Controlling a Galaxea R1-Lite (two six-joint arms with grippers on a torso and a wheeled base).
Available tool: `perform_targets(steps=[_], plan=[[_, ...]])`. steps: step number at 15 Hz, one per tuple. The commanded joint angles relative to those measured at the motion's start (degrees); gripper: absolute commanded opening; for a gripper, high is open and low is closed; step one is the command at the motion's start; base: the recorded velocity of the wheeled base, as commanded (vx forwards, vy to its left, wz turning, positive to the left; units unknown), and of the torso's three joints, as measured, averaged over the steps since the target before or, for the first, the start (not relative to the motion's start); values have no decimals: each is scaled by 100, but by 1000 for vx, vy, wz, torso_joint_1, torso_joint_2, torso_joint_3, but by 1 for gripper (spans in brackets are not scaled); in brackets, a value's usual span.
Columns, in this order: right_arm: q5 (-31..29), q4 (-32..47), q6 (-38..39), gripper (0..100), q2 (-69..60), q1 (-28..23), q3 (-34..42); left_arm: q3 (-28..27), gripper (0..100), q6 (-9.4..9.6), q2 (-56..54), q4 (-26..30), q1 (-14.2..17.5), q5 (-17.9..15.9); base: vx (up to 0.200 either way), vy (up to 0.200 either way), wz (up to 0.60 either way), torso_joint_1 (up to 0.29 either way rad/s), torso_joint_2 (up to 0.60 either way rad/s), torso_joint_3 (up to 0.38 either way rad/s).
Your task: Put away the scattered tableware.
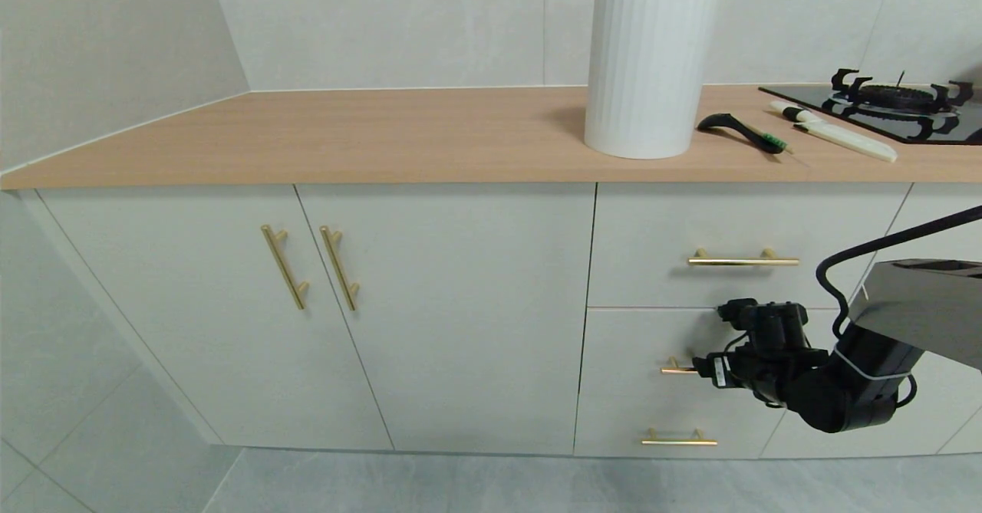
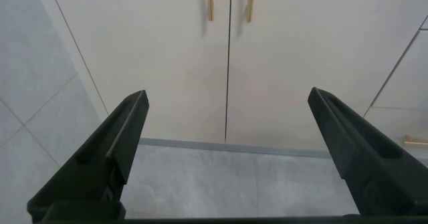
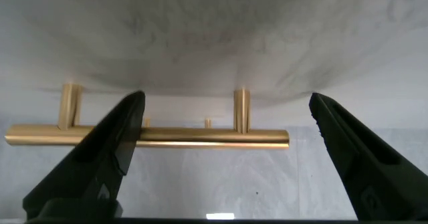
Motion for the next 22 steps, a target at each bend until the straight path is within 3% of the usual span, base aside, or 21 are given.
perform_targets(steps=[1,11,16,18,20,22], plan=[[-3,22,0,100,9,3,9,1,100,-2,7,1,2,4,0,0,0,0,0,0],[32,13,-281,100,-166,83,554,1,100,-2,7,-8,2,4,0,0,0,0,0,0],[58,31,-281,100,-1942,346,1583,1,100,-2,7,1,2,4,0,0,0,0,0,0],[94,558,-272,100,-2908,443,1626,1,100,-2,7,1,2,4,0,0,0,0,0,0],[489,1499,-272,100,-4042,531,1468,1,100,-2,7,-8,2,4,0,0,0,0,0,0],[551,1964,-264,100,-4464,575,1187,1,100,-2,7,1,2,4,0,0,0,0,0,0]])
